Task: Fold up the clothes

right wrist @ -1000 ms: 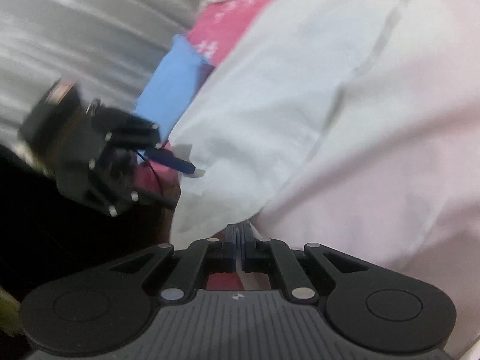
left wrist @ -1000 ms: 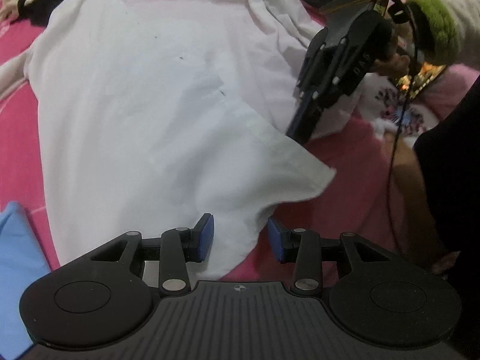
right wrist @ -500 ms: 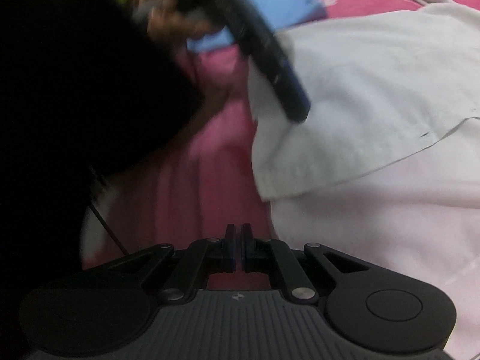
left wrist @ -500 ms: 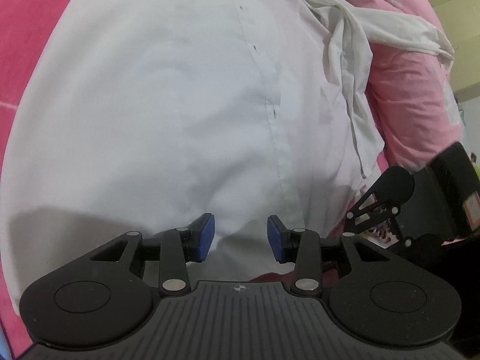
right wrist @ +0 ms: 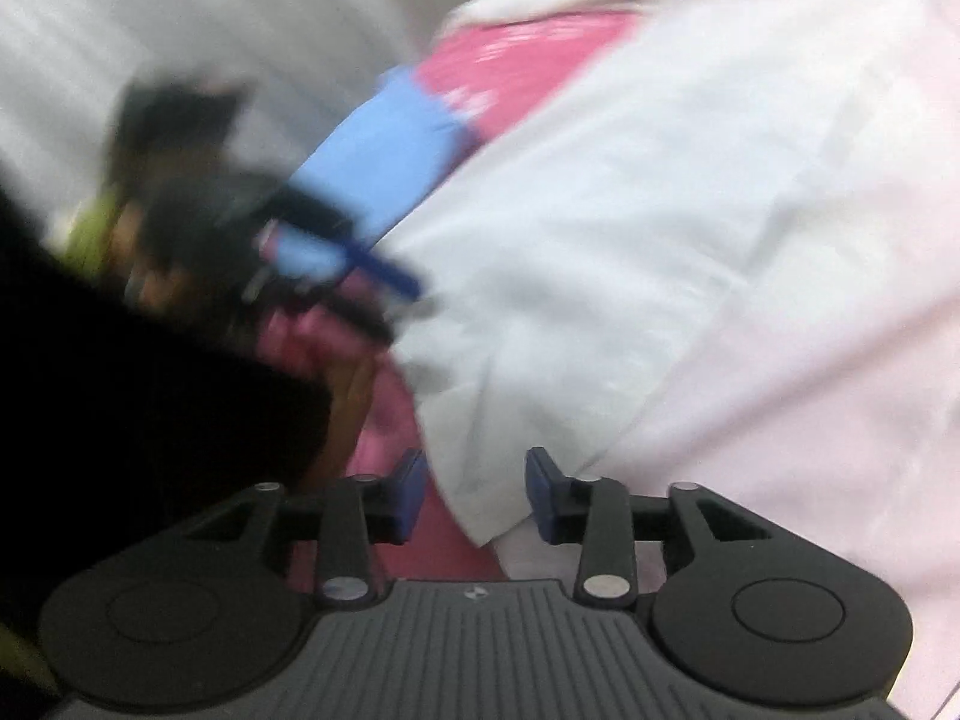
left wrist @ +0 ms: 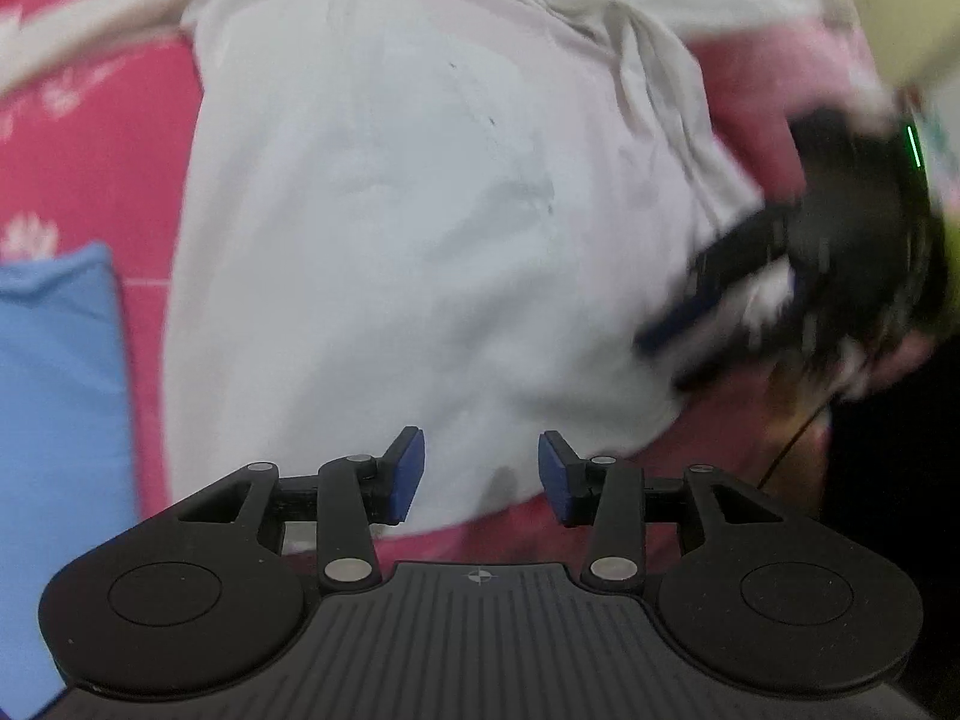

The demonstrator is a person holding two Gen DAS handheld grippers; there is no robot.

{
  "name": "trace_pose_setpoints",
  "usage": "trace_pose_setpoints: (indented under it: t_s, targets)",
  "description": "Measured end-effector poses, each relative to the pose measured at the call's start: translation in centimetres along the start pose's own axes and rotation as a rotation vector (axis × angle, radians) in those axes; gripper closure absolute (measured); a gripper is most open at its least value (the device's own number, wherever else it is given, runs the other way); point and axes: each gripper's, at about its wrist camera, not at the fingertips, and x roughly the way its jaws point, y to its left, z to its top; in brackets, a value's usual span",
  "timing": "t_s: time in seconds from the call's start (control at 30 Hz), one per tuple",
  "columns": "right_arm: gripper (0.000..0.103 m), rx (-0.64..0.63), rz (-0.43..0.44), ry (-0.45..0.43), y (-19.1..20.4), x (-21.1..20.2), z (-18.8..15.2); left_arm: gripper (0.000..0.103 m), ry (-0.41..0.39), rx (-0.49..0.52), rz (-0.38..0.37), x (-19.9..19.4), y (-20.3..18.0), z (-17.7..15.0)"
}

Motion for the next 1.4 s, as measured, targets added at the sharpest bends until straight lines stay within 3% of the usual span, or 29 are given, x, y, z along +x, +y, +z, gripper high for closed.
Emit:
trace_pose_setpoints:
  t_s: [0.13,0.23,0.3,0.4,0.53,0.63,0.7,1.0,1.33,1.4]
  targets:
    - [0.062,0.125,-0.050,-0.013,-1.5,-0.3,0.6,0.061,0.024,0.204,0.082,0.7,-2.5,-1.2]
    - [0.062,0.225,-0.079,0.022,-2.0,0.4,0.8,0.061,0.025,0.233,0.119,0.9,-2.9,-1.6]
    - [0.062,0.267,-0.052,0.025,-2.4,0.7,0.6,0.061,0.014,0.167,0.144,0.2,-1.9,-1.7]
    - [0.065,0.288,-0.044,0.020,-2.7,1.3,0.1,0.061,-0.044,-0.016,0.201,-2.0,0.9,-2.0]
    - [0.090,0.318,-0.037,0.003,-3.0,1.7,0.3,0.059,-0.093,-0.236,0.255,-3.7,4.4,-2.2]
    - [0.102,0.339,-0.009,-0.023,-2.8,0.6,0.3,0.058,-0.035,-0.254,0.321,-2.6,5.4,-2.1]
    - [0.102,0.347,0.010,-0.061,-2.6,0.4,0.9,0.058,0.002,-0.258,0.347,-1.7,5.9,-1.9]
    - [0.102,0.331,-0.024,-0.181,-2.8,-2.1,2.7,0.058,0.005,-0.284,0.337,-1.3,6.2,-1.4]
    - [0.102,0.232,-0.137,-0.076,-1.5,-0.9,-0.4,0.059,-0.007,-0.299,0.334,-1.1,6.4,-1.7]
    - [0.102,0.230,-0.147,-0.074,-1.5,-0.7,-0.7,0.066,-0.011,-0.290,0.341,-1.0,6.2,-1.8]
